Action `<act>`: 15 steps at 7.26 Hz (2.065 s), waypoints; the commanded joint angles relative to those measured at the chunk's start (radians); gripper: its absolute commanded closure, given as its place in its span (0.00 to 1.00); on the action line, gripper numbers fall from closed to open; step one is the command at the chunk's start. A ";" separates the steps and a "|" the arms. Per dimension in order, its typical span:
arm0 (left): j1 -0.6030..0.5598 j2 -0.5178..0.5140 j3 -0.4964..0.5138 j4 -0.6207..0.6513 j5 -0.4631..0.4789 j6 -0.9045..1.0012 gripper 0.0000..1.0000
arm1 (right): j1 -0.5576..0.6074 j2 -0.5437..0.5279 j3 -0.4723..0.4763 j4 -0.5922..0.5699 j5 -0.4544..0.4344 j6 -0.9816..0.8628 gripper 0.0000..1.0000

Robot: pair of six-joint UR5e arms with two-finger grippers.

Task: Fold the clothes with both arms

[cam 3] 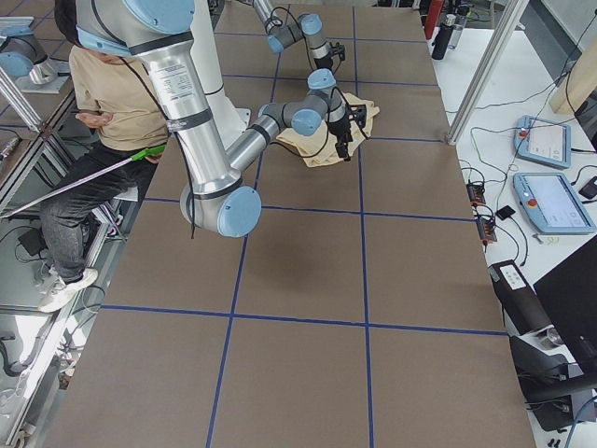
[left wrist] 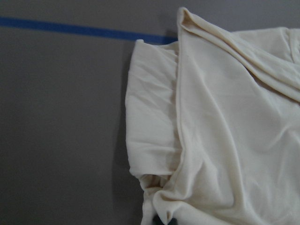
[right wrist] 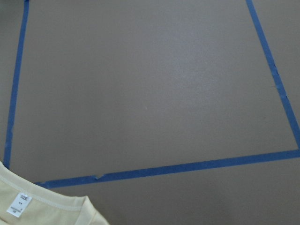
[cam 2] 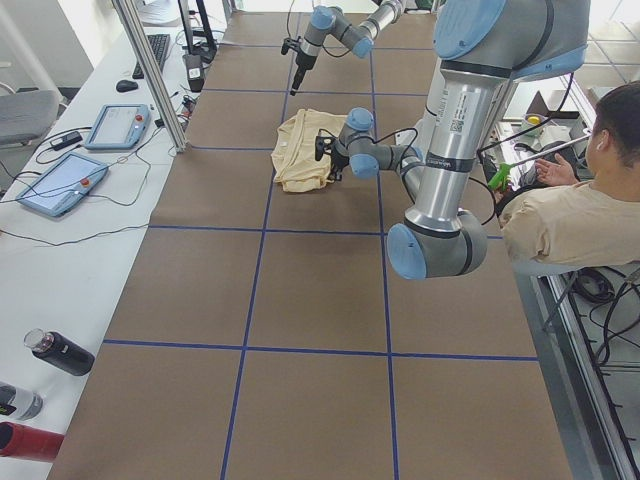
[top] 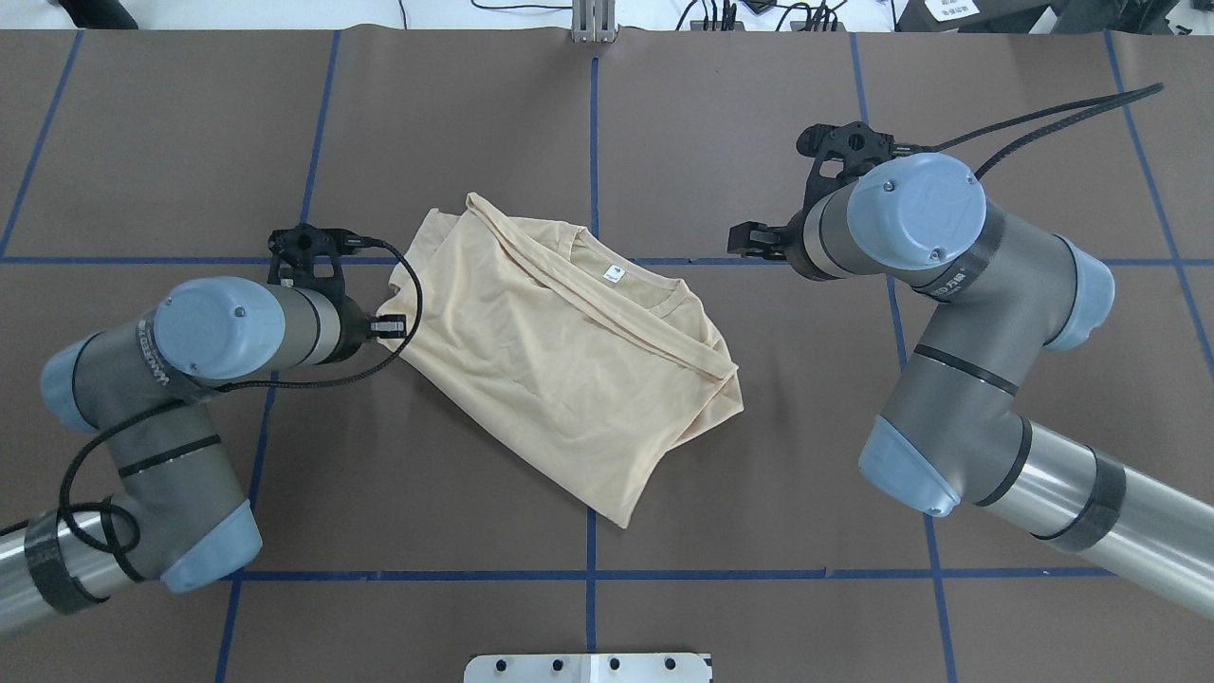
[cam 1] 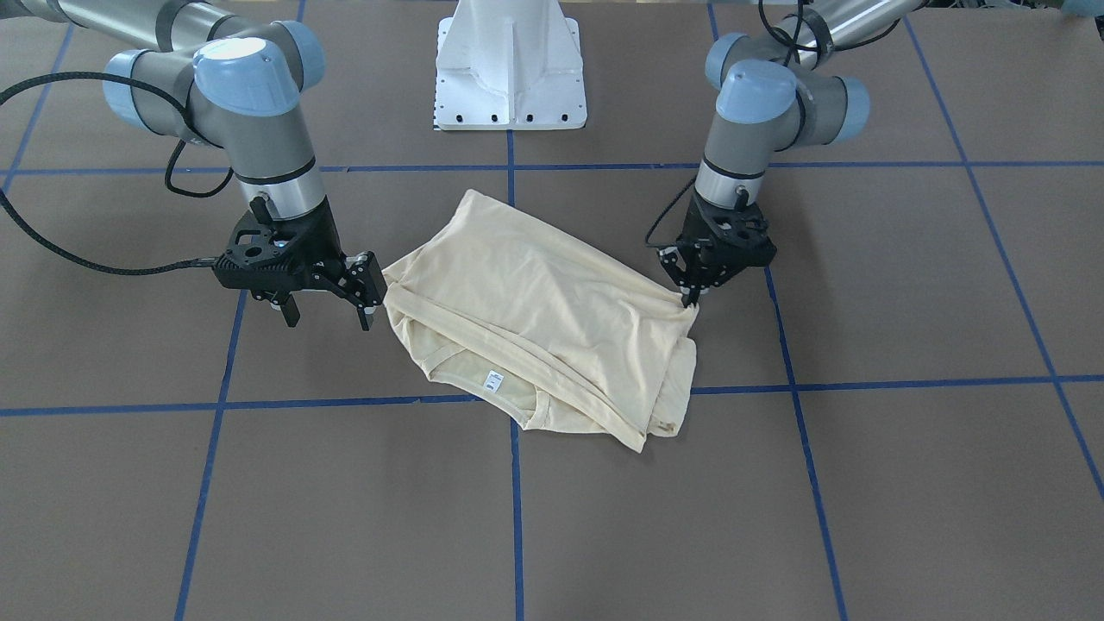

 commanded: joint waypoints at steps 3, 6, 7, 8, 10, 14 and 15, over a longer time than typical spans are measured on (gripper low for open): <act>-0.192 -0.366 0.512 -0.172 -0.001 0.141 1.00 | 0.000 0.000 -0.001 0.000 0.002 0.000 0.00; -0.236 -0.409 0.631 -0.291 -0.007 0.218 0.01 | -0.006 0.015 -0.009 -0.002 -0.005 0.010 0.00; -0.279 -0.372 0.593 -0.288 -0.020 0.338 0.00 | -0.011 0.043 -0.023 -0.002 -0.006 0.020 0.00; -0.321 -0.315 0.548 -0.291 -0.119 0.399 0.00 | -0.019 0.111 -0.083 -0.002 -0.006 0.061 0.00; -0.342 -0.252 0.477 -0.291 -0.179 0.438 0.00 | -0.074 0.248 -0.208 -0.008 -0.012 0.222 0.03; -0.342 -0.246 0.474 -0.293 -0.179 0.428 0.00 | -0.227 0.411 -0.421 -0.005 -0.181 0.372 0.17; -0.342 -0.246 0.473 -0.293 -0.179 0.426 0.00 | -0.243 0.407 -0.423 -0.005 -0.182 0.369 0.31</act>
